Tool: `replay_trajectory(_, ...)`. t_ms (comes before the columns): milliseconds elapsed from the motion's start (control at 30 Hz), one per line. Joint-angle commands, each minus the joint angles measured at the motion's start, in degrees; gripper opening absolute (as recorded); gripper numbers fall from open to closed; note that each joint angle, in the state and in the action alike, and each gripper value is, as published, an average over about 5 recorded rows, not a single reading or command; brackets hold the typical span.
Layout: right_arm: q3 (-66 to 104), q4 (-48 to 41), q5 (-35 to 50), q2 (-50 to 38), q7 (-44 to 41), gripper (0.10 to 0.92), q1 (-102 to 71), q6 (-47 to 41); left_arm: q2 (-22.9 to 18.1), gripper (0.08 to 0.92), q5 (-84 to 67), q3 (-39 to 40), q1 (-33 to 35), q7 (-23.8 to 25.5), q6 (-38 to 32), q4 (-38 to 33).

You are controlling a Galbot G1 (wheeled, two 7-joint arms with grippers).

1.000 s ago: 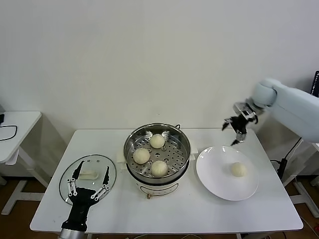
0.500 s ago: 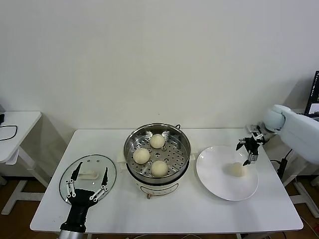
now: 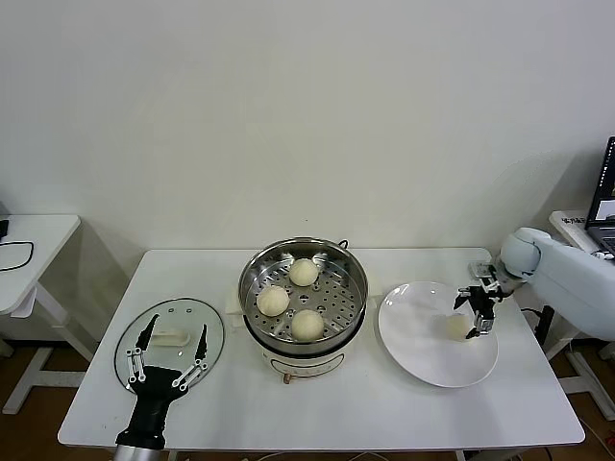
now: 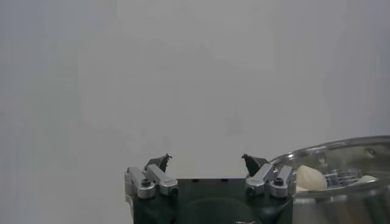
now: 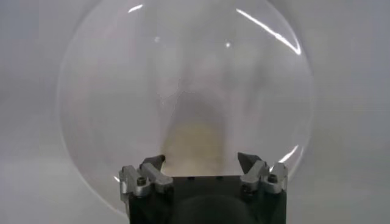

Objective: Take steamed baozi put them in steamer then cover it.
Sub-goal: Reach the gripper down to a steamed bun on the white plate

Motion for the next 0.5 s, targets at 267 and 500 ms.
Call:
replay_trajectory(267, 0.62, 0.54, -1.56, 0.03, 1.55, 0.796, -1.87, -0.18, -0.08, 0.823, -0.07, -0.01, -0.12, -0.01, -0.36, 0.66)
replay_trajectory(500, -0.53, 3.01, -1.8, -0.7, 1.09, 0.698, 1.38, -0.1, 0.03, 0.823, -0.07, -0.04, -0.31, -0.02, -0.28, 0.53)
